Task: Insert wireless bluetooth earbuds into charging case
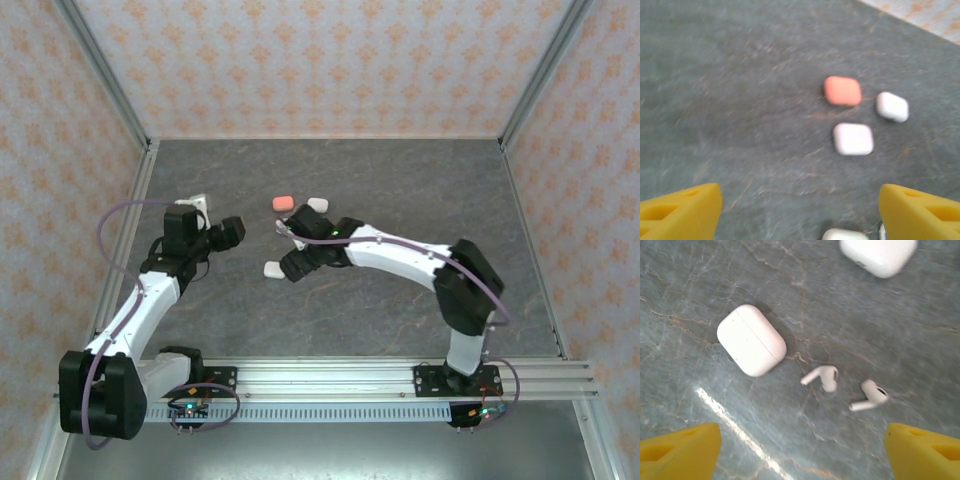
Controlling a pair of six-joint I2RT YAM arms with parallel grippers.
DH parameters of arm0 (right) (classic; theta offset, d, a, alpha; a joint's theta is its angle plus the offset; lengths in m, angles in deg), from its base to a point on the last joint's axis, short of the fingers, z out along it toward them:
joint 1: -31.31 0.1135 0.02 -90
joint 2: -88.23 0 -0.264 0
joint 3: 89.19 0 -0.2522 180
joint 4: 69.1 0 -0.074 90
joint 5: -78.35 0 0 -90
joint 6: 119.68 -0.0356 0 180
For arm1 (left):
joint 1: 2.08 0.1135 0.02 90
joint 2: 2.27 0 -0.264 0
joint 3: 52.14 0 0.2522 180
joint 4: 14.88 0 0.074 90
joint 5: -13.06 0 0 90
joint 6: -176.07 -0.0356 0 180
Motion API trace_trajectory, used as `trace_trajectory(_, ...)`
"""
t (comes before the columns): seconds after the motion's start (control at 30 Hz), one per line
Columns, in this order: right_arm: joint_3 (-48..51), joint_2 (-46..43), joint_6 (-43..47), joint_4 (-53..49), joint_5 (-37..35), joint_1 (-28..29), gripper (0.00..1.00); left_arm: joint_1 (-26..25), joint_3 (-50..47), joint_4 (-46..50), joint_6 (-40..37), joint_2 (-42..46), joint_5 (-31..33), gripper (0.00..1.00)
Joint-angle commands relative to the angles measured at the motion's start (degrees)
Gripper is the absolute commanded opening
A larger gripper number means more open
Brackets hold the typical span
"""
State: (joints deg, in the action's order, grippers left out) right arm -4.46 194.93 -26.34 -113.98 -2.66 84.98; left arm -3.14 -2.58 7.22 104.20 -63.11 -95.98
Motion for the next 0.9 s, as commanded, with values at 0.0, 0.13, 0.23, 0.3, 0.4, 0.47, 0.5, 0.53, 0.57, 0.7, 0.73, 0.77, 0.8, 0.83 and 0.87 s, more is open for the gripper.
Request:
trace_trajectory(0.0, -6.64, 5.87, 4.16, -1.05, -0.66, 1.34, 0.83, 1.37, -2.91, 2.58, 0.90, 2.91, -0.38, 0.82)
trace_trajectory(0.13, -13.96, 13.42, 5.54, -3.63, -2.24, 2.52, 0.82, 2.51, -4.49, 4.56, -0.09, 5.21, 1.25, 0.84)
trace_trajectory(0.23, -17.77, 17.69, 5.51, -4.69, -1.12, 2.70, 0.81, 2.75, -4.76, 5.03, -0.17, 6.21, 2.14, 0.85)
trace_trajectory(0.3, -19.55, 19.81, 5.28, -4.99, -0.13, 2.76, 0.80, 2.82, -4.59, 5.28, -0.20, 6.35, 2.34, 0.85)
trace_trajectory(0.4, -20.96, 21.93, 4.76, -5.03, 0.65, 2.72, 0.79, 2.84, -4.15, 6.24, -0.37, 6.35, 2.65, 0.85)
trace_trajectory(0.47, -21.06, 22.63, 4.58, -5.15, 1.18, 2.71, 0.77, 2.88, -4.23, 6.68, -0.47, 6.51, 2.99, 0.86)
trace_trajectory(0.5, -20.89, 22.70, 4.49, -5.23, 1.56, 2.76, 0.76, 2.96, -4.25, 6.81, -0.46, 6.65, 3.05, 0.86)
trace_trajectory(0.53, -20.53, 22.77, 4.45, -5.29, 1.92, 2.75, 0.75, 2.96, -4.32, 6.74, -0.41, 6.85, 3.07, 0.86)
trace_trajectory(0.57, -20.14, 22.75, 4.41, -5.31, 2.03, 2.76, 0.74, 2.93, -4.37, 6.69, -0.38, 6.95, 3.09, 0.86)
trace_trajectory(0.7, -17.70, 21.77, 4.07, -5.14, 2.74, 2.80, 0.70, 2.91, -4.33, 6.60, -0.29, 6.99, 3.16, 0.86)
trace_trajectory(0.73, -16.83, 21.26, 3.90, -4.97, 2.78, 2.84, 0.68, 2.91, -4.35, 6.69, -0.34, 6.89, 3.19, 0.86)
trace_trajectory(0.77, -16.03, 20.78, 3.81, -4.76, 2.80, 2.91, 0.68, 2.91, -4.33, 6.70, -0.34, 6.87, 3.24, 0.86)
trace_trajectory(0.8, -15.38, 20.28, 3.70, -4.60, 2.69, 2.98, 0.68, 2.91, -4.34, 6.68, -0.32, 6.79, 3.24, 0.86)
trace_trajectory(0.83, -14.49, 19.69, 3.70, -4.45, 2.41, 3.13, 0.68, 2.91, -4.33, 6.67, -0.32, 6.71, 3.28, 0.86)
trace_trajectory(0.87, -13.67, 19.20, 3.78, -4.48, 2.18, 3.30, 0.68, 2.91, -4.37, 6.65, -0.32, 6.70, 3.25, 0.86)
